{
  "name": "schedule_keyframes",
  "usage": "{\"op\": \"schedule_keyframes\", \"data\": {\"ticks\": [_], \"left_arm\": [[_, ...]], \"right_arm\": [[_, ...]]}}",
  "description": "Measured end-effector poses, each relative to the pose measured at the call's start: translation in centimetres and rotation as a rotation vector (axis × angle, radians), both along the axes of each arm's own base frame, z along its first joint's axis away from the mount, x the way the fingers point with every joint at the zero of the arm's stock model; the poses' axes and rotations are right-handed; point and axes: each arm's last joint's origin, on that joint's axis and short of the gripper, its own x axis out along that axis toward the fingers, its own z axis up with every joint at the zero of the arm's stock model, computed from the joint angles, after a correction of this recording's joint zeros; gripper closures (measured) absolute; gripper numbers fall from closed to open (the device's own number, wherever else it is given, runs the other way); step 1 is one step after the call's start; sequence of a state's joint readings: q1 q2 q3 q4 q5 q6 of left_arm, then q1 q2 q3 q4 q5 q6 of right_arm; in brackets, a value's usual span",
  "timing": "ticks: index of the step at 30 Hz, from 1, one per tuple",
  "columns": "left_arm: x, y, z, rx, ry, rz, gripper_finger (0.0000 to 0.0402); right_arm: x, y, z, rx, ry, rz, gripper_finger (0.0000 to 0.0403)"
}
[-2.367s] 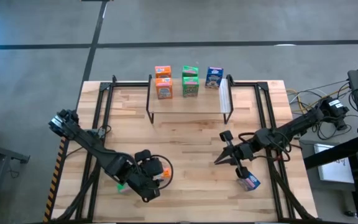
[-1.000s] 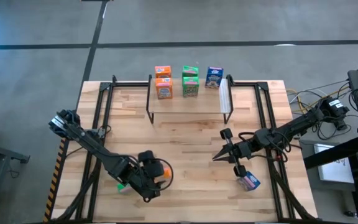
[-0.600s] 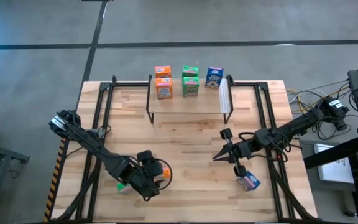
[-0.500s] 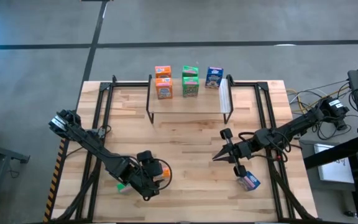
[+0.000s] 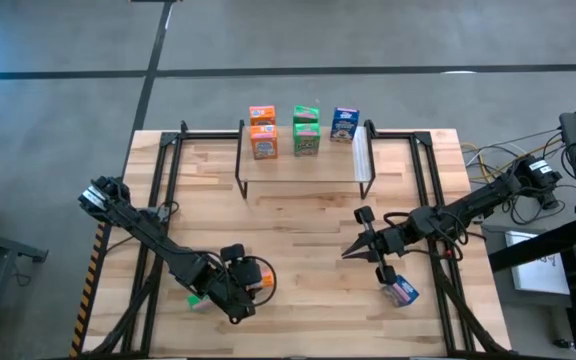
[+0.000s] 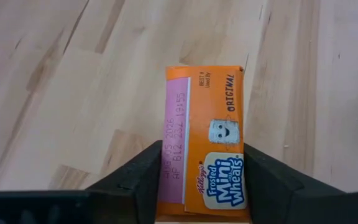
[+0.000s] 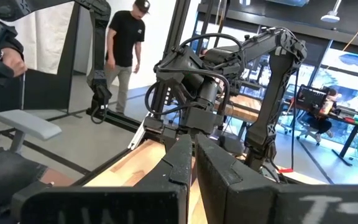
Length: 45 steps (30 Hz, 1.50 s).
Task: Stack cereal on shelf
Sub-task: Put the orange cereal box aligned with the other orange cereal box on the shelf
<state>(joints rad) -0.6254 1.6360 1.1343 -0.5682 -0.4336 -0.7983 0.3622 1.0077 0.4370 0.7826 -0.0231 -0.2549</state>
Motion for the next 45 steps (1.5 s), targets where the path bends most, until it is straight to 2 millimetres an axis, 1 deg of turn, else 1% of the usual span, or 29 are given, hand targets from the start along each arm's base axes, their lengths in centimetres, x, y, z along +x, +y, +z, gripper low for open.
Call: {"op": "schedule_keyframes", "data": {"ticks": [6, 8, 11, 15, 18, 21, 24, 27, 30, 34, 38, 41, 43, 45], "left_arm": [[0.0, -0.1, 0.1, -0.003, -0.008, -0.01, 0.0238], [0.2, -0.2, 0.5, 0.017, -0.011, -0.043, 0.0239], [0.7, -0.6, 1.9, 0.051, -0.04, -0.114, 0.0239], [1.2, -0.6, 4.1, 0.141, -0.048, -0.225, 0.0239], [1.6, 0.0, 5.6, 0.226, -0.028, -0.304, 0.0239], [2.1, 1.2, 7.1, 0.319, 0.015, -0.373, 0.0239], [2.8, 3.0, 8.8, 0.405, 0.049, -0.428, 0.0239], [3.2, 5.5, 10.7, 0.483, 0.063, -0.469, 0.0239], [3.2, 8.6, 12.5, 0.546, 0.063, -0.47, 0.0239], [2.2, 13.3, 14.8, 0.585, 0.039, -0.415, 0.0239], [1.0, 18.3, 16.4, 0.531, 0.008, -0.326, 0.0239], [0.5, 21.7, 16.6, 0.401, -0.029, -0.305, 0.0239], [0.3, 23.6, 16.5, 0.33, -0.046, -0.288, 0.0239], [0.1, 25.1, 16.3, 0.297, -0.045, -0.249, 0.0239]], "right_arm": [[0.0, 0.0, 0.0, -0.006, -0.002, -0.001, 0.039], [0.0, 0.0, 0.0, -0.006, -0.003, -0.001, 0.039], [0.0, 0.0, 0.0, -0.007, -0.003, -0.001, 0.039], [0.0, 0.0, 0.0, -0.007, -0.003, -0.001, 0.039], [0.0, 0.0, 0.0, -0.007, -0.009, -0.002, 0.039], [0.0, 0.0, 0.2, -0.013, -0.019, -0.004, 0.039], [0.1, 0.0, 0.7, -0.008, -0.033, -0.004, 0.039], [0.2, 0.0, 0.8, -0.006, -0.033, -0.003, 0.039], [0.2, 0.0, 0.8, -0.007, -0.034, -0.004, 0.039], [0.2, 0.0, 0.7, -0.008, -0.031, -0.004, 0.039], [0.2, -0.1, 0.7, -0.021, -0.036, -0.013, 0.039], [0.4, -0.4, 0.8, -0.021, -0.037, -0.034, 0.039], [0.5, -0.7, 0.8, -0.021, -0.037, -0.047, 0.039], [0.6, -0.9, 0.9, -0.022, -0.036, -0.057, 0.039]]}}
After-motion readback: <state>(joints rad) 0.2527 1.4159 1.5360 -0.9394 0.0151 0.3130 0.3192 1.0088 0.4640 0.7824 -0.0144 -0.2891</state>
